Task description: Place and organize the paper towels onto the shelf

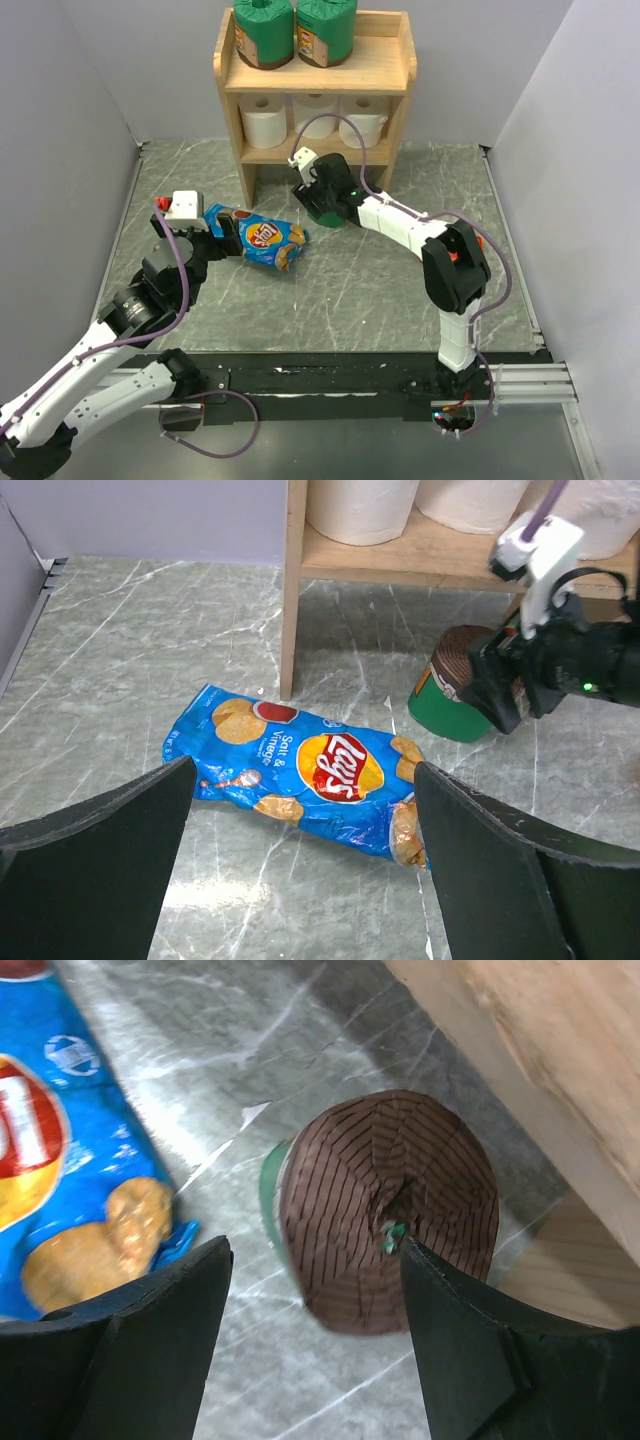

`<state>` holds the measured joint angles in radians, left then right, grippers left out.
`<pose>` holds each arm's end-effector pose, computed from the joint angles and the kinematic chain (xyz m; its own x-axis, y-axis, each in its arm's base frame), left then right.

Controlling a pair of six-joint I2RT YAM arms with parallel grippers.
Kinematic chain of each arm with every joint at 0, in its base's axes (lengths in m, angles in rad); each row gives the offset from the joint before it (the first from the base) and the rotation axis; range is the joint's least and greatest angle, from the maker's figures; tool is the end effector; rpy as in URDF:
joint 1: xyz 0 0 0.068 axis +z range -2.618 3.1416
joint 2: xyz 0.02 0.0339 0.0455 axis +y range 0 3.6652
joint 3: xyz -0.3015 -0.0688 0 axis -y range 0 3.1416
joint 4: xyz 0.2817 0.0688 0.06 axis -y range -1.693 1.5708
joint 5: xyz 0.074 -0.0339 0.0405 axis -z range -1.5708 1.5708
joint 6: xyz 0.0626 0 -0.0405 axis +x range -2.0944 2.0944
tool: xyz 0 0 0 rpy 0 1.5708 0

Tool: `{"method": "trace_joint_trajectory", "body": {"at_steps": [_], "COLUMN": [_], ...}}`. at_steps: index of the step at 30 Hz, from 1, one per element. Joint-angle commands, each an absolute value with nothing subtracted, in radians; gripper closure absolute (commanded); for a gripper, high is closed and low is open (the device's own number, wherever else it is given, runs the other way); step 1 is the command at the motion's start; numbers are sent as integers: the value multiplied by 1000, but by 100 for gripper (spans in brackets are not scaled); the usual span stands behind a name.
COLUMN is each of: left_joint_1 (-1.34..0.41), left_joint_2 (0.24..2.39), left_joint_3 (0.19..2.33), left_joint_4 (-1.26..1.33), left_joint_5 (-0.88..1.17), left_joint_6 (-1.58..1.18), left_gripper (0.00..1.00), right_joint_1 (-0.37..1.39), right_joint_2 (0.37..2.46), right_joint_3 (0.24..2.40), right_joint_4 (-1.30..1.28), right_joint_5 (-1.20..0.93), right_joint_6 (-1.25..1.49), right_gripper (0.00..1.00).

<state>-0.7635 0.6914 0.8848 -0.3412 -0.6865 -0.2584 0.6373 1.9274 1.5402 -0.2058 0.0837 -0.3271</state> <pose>0.1529 -0.0915 0.4007 -0.1238 -0.1551 -0.9801 0.0520 0.9853 -0.1625 0.4225 0.3063 0.2690 -0.2527 -0.5855 -0.7703 -0.6531 0.6907 -0.3107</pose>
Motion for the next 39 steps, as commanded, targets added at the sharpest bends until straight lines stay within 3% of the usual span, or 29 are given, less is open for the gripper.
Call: {"method": "trace_joint_trajectory", "body": {"at_steps": [1,25,31,37,39], "left_joint_1": [-764,-759,-756,-753,-753], "left_joint_2": [692,707,706,707,706], "left_joint_3": [885,885,884,885,884], "left_joint_4": [-305,-305,-302,-305,-307], "left_joint_5": [-690,-687,-683,-683,-683], "left_joint_6": [-259,-258,-256,-258,-258], "left_gripper": [4,4,4,4,3], "right_joint_1": [646,647,646,647,647], "right_joint_2": [1963,2080,2054,2010,1993], "right_joint_3": [1594,1697,1649,1609,1595], "right_joint_4": [-206,-242,-252,-248,-250], "right_joint_5": [120,203,160,141,132], "right_joint_6": [-351,-364,-341,-318,-299], "right_gripper": [25,27,37,57,59]}}
